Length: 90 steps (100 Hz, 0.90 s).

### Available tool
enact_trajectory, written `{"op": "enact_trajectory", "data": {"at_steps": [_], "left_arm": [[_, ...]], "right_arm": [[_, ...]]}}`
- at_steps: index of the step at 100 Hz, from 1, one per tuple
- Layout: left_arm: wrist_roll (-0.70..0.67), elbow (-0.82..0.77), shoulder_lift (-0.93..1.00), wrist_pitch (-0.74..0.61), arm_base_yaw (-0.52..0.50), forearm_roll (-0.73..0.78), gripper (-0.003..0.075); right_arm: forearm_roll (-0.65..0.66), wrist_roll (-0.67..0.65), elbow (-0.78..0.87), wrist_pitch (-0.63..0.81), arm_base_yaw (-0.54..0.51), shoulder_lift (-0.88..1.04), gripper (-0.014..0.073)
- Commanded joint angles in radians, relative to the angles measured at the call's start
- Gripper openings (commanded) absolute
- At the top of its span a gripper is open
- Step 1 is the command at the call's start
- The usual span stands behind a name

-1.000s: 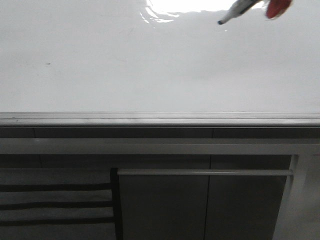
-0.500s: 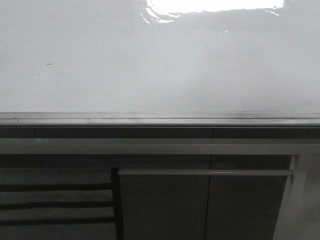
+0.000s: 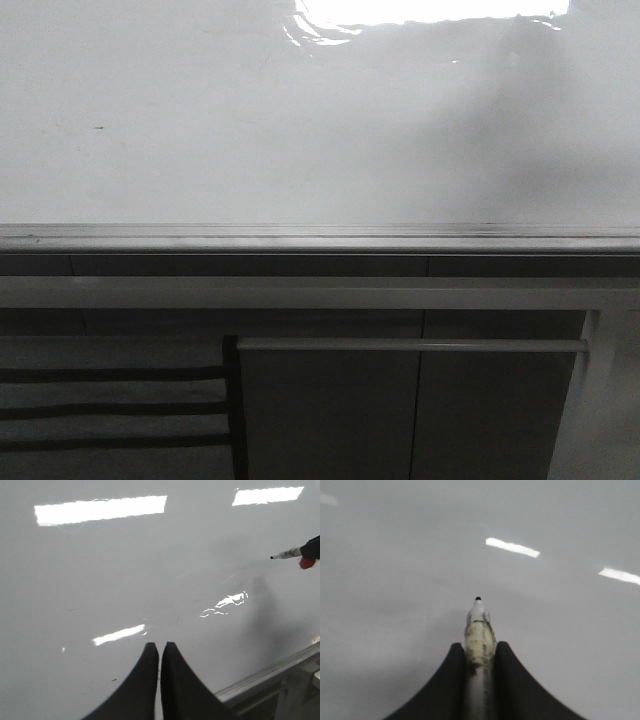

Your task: Write number 0 on whiteboard

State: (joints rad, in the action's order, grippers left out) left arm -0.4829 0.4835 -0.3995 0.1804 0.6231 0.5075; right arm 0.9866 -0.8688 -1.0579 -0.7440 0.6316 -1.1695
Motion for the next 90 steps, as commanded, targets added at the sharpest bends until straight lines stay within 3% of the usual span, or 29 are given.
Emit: {"op": "enact_trajectory", "data": {"at_steps": [1, 90], "left_arm": [[-0.011, 0.024, -0.007, -0.076, -0.002, 0.002, -0.0020], [-0.011, 0.023, -0.007, -0.076, -0.002, 0.002, -0.0020]], "right_arm": [[0.068, -0.041, -0.034, 0.038, -0.002, -0.008, -0.0047], [0.068, -0.091, -0.034, 0.209, -0.002, -0.144, -0.0047]]}}
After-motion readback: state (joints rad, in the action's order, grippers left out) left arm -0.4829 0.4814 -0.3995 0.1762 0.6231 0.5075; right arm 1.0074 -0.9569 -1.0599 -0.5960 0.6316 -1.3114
